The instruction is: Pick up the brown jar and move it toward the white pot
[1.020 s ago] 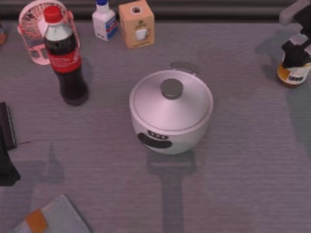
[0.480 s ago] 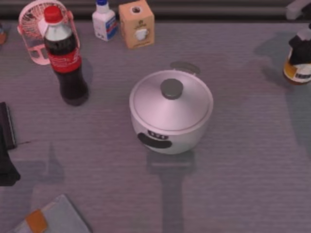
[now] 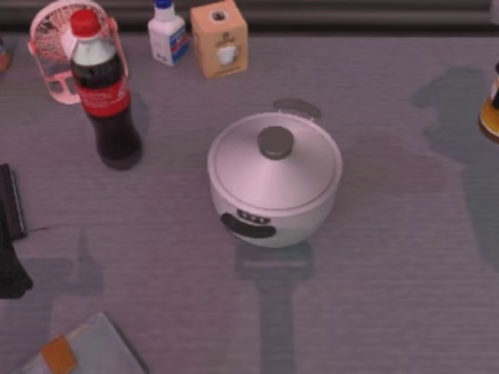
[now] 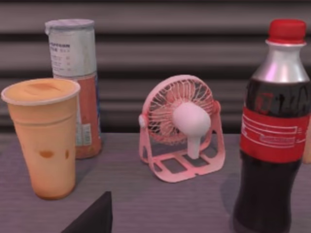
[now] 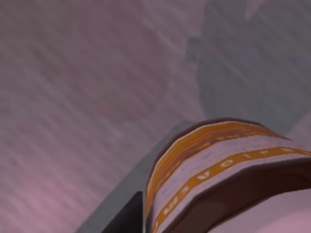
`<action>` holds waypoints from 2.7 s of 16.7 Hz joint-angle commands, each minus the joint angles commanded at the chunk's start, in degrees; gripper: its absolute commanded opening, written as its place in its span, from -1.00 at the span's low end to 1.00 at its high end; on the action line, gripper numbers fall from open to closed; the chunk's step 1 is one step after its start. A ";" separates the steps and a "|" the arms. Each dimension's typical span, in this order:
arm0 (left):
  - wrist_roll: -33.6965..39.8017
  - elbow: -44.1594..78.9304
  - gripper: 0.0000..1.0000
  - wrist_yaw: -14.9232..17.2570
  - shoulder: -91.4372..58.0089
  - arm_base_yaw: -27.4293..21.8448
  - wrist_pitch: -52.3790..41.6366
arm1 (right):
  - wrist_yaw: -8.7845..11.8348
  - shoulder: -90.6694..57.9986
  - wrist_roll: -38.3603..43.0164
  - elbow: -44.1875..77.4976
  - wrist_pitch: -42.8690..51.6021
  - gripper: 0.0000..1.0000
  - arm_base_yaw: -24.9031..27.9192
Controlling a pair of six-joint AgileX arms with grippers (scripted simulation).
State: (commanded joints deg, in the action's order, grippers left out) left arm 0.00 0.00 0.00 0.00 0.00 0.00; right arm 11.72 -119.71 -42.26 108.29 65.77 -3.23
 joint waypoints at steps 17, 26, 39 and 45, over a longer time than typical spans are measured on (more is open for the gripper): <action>0.00 0.00 1.00 0.00 0.00 0.00 0.00 | -10.00 4.34 36.26 -13.36 -10.62 -1.00 12.21; 0.00 0.00 1.00 0.00 0.00 0.00 0.00 | -17.17 8.28 60.15 -23.55 -18.90 -1.00 21.31; 0.00 0.00 1.00 0.00 0.00 0.00 0.00 | -17.15 3.38 59.97 -28.13 -28.40 -1.00 21.05; 0.00 0.00 1.00 0.00 0.00 0.00 0.00 | -17.15 3.35 59.96 -28.16 -28.46 -0.55 21.05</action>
State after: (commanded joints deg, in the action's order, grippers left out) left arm 0.00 0.00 0.00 0.00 0.00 0.00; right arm -5.43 -116.36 17.71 80.13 37.31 17.82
